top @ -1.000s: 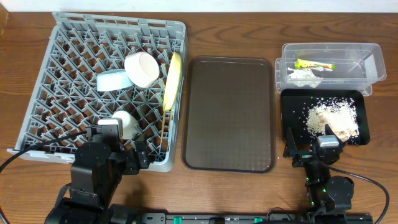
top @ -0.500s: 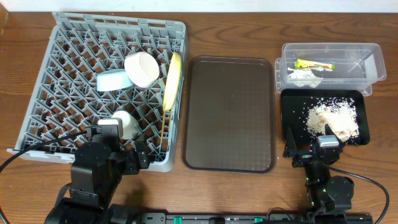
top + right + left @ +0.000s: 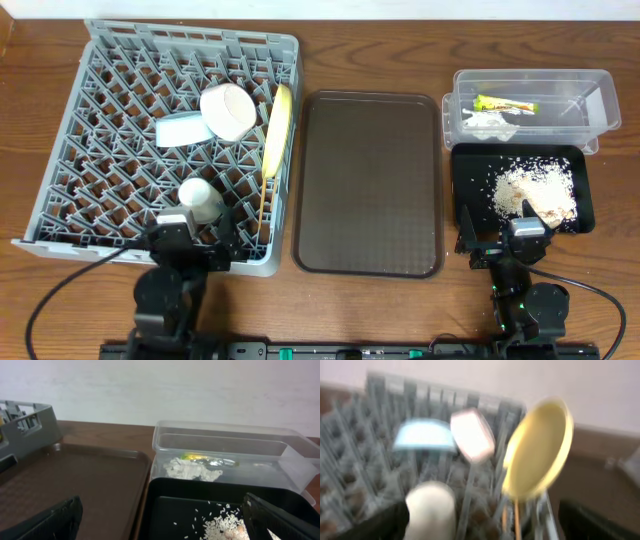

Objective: Sort waste into correct bins and load items into the dishwasher

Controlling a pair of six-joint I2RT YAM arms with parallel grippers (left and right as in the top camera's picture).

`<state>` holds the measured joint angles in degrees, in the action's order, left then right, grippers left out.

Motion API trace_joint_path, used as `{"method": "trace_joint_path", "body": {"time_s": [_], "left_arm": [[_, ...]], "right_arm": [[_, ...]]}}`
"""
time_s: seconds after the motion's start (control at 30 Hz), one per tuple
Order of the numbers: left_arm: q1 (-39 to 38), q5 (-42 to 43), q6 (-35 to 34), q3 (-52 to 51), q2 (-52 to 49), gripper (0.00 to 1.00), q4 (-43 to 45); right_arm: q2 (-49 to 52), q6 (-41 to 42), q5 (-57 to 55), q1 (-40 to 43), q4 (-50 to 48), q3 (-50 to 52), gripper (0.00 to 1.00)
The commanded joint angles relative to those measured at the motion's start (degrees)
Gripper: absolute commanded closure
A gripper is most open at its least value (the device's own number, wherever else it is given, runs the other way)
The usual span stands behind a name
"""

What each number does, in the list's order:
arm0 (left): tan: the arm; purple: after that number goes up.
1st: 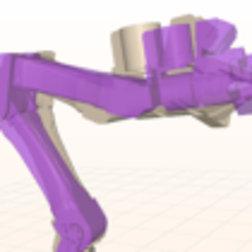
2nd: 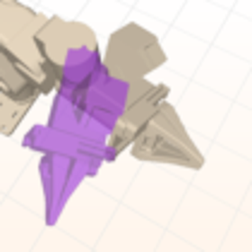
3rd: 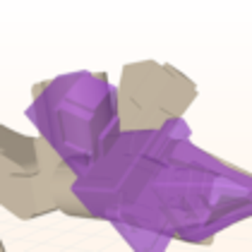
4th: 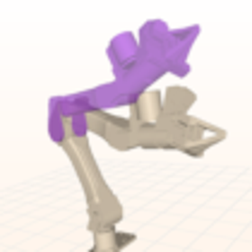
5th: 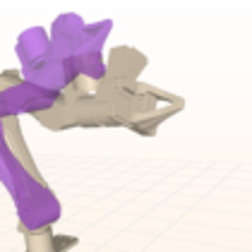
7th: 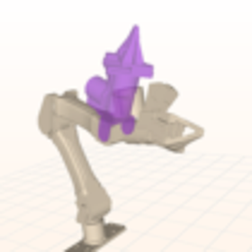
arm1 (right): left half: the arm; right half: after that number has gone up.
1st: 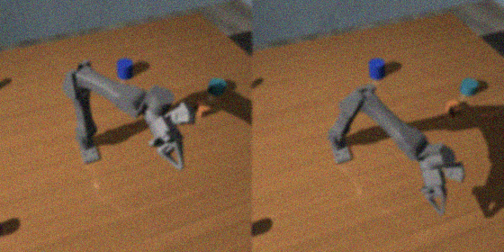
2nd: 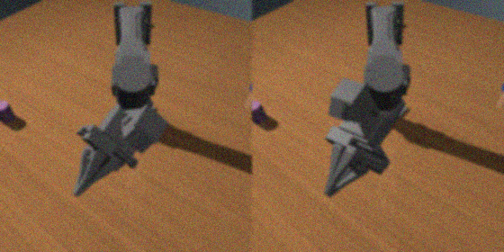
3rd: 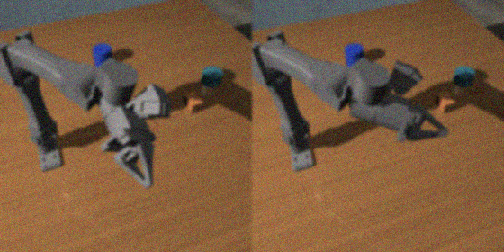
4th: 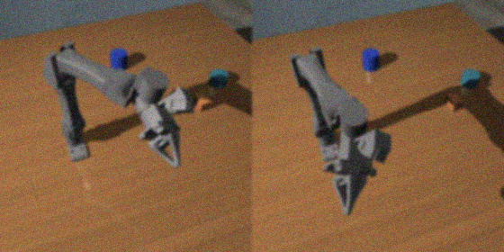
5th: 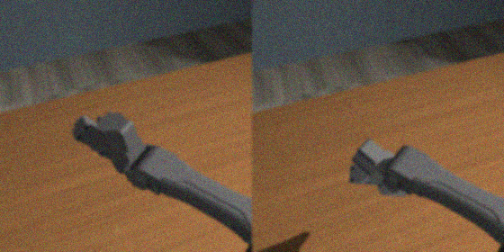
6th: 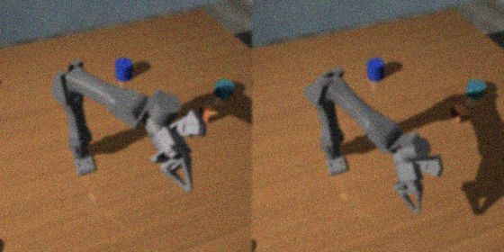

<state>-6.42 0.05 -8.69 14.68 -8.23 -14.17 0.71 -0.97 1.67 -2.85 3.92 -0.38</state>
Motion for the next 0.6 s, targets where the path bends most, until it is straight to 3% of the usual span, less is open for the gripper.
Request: {"method": "trace_joint_path", "body": {"time_s": [0.0,0.1,0.2,0.33,0.57], "left_arm": [[0.3,0.4,1.1,-8.0,4.3,0.05,10.6],[0.3,0.4,2.8,-13.7,6.4,0.05,20.4],[0.3,0.6,5.5,-14.5,8.2,0.05,17.4],[0.2,1.0,3.7,-14.4,8.1,0.05,10.2],[0.2,1.0,3.7,-14.4,8.0,0.05,10.1]], "right_arm": [[-0.3,-0.8,0.2,0.2,0.2,0.1,0.01],[-0.3,-0.8,0.2,0.2,0.2,0.1,0.01],[-0.3,-0.8,0.2,0.2,0.2,0.1,0.01],[-0.3,-0.8,0.2,0.2,0.2,0.1,0.01],[-0.3,-0.8,0.2,0.2,0.2,0.1,0.01]]}}
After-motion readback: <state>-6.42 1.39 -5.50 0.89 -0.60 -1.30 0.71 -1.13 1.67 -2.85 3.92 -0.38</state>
